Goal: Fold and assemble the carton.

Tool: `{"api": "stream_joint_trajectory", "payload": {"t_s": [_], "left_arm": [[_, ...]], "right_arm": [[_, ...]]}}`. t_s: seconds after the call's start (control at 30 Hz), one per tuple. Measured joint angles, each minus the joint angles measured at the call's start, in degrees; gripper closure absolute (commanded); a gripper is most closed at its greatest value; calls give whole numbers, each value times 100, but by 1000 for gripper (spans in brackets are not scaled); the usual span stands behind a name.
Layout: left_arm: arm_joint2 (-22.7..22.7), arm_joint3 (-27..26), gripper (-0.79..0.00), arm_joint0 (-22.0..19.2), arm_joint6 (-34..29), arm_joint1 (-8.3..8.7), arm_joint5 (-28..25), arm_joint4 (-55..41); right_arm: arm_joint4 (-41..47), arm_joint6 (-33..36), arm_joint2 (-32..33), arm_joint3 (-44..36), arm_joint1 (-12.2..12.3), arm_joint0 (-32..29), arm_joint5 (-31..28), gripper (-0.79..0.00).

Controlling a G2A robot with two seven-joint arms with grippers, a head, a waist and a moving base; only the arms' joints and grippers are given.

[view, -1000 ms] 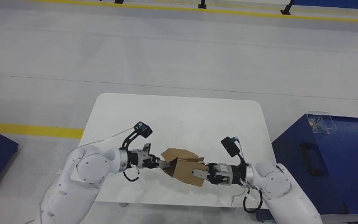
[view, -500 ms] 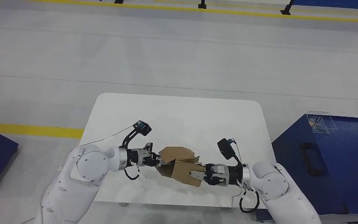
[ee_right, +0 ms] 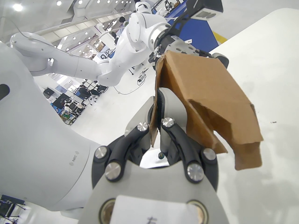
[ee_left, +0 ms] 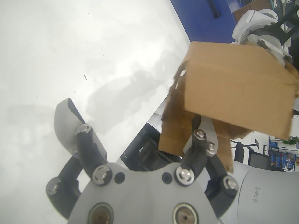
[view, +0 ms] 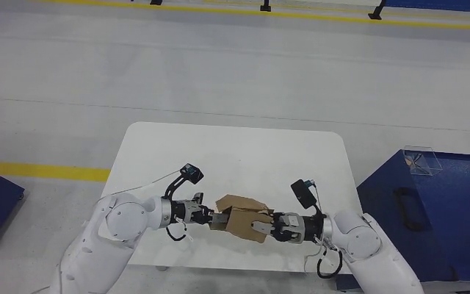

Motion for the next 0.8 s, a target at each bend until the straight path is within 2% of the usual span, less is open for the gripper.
{"api": "stream_joint_trajectory", "payload": {"t_s": [0.17, 0.3, 0.33, 0.37, 0.4, 0.43, 0.47, 0.5, 0.63, 0.67, 0.73, 0.77, 0.8], "left_arm": [[64, 83, -754, -51, 71, -7, -86, -196], [71, 97, -659, -84, 96, 0, -167, -285], [71, 92, -551, -87, 99, 2, -175, -292], [73, 81, -332, -90, 103, 6, -192, -304], [75, 71, -200, -90, 108, 9, -208, -308], [77, 63, -139, -90, 115, 12, -223, -308], [81, 55, -142, -85, 123, 16, -235, -304], [90, 53, -215, -82, 119, 18, -238, -305], [126, 68, -271, -91, 135, 22, -190, -330], [140, 79, -240, -104, 120, 23, -208, -357], [166, 90, -231, -121, 114, 24, -241, -373], [186, 96, -135, -131, 110, 24, -261, -388], [198, 101, 0, -139, 110, 24, -273, -401]], "right_arm": [[-58, -28, 9, -90, 30, -99, -149, 0], [-78, -48, -75, -101, 36, -82, -118, 0], [-85, -56, -89, -104, 38, -77, -116, 0], [-93, -59, -108, -110, 40, -73, -114, 0], [-96, -57, -121, -114, 43, -69, -110, 0], [-98, -55, -129, -115, 46, -64, -104, 0], [-103, -52, -137, -116, 51, -56, -95, 0], [-104, -51, -142, -119, 55, -53, -91, 0], [-103, -69, -156, -131, 70, -49, -75, 0], [-100, -73, -159, -139, 76, -49, -73, 0], [-100, -81, -161, -148, 83, -51, -72, 0], [-101, -91, -162, -152, 88, -54, -71, 0], [-101, -101, -163, -153, 92, -55, -71, 0]]}}
